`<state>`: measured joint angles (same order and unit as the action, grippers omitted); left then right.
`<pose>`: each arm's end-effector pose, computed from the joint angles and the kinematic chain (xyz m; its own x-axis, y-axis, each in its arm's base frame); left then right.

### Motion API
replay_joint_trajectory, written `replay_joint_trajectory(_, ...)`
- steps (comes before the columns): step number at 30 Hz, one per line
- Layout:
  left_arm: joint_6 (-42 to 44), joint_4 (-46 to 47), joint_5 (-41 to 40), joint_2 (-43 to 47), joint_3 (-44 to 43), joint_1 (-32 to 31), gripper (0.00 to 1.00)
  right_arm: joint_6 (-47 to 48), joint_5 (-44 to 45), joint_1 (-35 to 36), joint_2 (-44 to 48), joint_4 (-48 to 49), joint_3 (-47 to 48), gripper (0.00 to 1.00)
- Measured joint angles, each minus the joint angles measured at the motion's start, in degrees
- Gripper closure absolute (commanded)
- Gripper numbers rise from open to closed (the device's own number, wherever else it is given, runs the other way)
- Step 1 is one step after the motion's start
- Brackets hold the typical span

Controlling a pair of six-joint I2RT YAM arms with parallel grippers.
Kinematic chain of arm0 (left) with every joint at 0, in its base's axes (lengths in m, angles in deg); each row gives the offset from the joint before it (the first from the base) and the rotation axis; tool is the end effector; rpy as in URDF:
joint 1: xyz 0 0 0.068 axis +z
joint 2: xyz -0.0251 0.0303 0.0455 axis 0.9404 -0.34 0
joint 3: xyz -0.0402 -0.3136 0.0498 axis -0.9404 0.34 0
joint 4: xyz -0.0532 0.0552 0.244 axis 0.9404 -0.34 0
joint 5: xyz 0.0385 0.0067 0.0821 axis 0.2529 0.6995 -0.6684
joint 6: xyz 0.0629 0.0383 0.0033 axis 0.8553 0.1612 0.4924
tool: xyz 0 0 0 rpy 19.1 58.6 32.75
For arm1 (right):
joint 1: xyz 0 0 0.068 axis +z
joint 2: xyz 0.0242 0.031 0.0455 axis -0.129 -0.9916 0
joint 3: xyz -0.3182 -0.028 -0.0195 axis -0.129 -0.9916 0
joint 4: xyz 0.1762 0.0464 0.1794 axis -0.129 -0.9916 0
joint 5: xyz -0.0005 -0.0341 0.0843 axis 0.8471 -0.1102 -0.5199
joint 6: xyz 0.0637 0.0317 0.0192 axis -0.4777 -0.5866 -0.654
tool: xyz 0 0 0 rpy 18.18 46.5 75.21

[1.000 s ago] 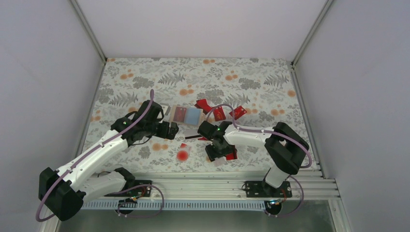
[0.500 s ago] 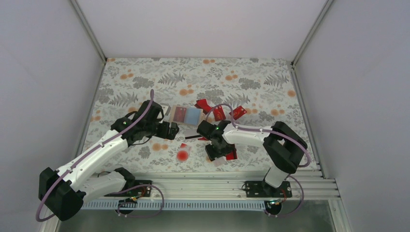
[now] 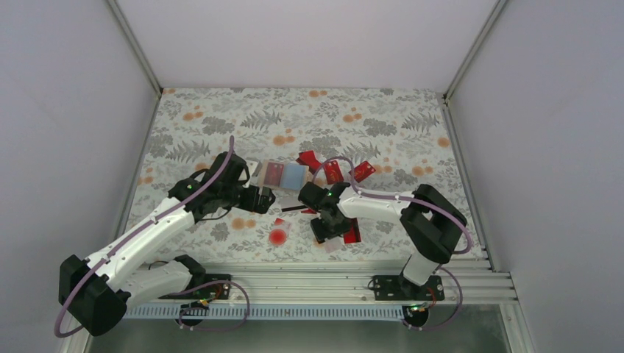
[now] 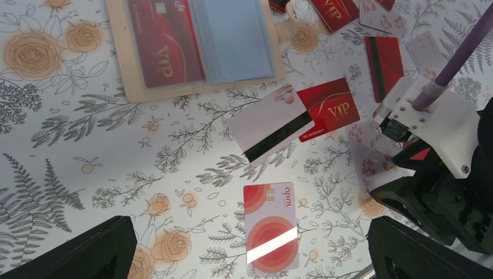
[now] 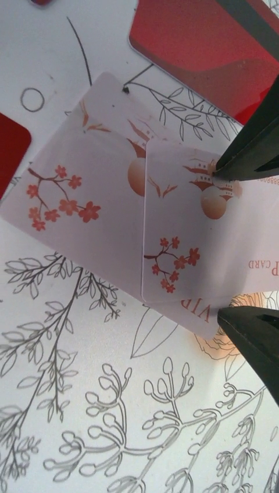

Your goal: Put the credit cards into the card holder

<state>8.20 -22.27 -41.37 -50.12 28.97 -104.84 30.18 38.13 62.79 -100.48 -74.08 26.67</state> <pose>0.1494 -0.1128 0.2868 -0.8357 0.1595 -0.5255 0.3584 0.8835 -0.3018 0.1567 0.2305 0.1762 -0.9239 -0.3825 0.0066 -0.3821 0.9235 0.0355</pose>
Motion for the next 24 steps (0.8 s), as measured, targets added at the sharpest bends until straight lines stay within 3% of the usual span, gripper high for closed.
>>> replay_joint_trajectory(8,0.0,0.1,1.0,1.2,0.0,0.0,0.0,-2.3,2.6,-1.0,6.6,-1.7,0.1,0.11)
replay_joint_trajectory(19,0.4,0.1,0.8,3.2,0.0,0.0,0.0,-3.4,6.7,-11.3,8.7,-2.7,-0.5,0.1)
replay_joint_trajectory(24,0.4,0.2,0.5,3.8,0.1,0.0,0.0,-3.5,7.1,-16.2,3.8,-2.8,3.7,0.1)
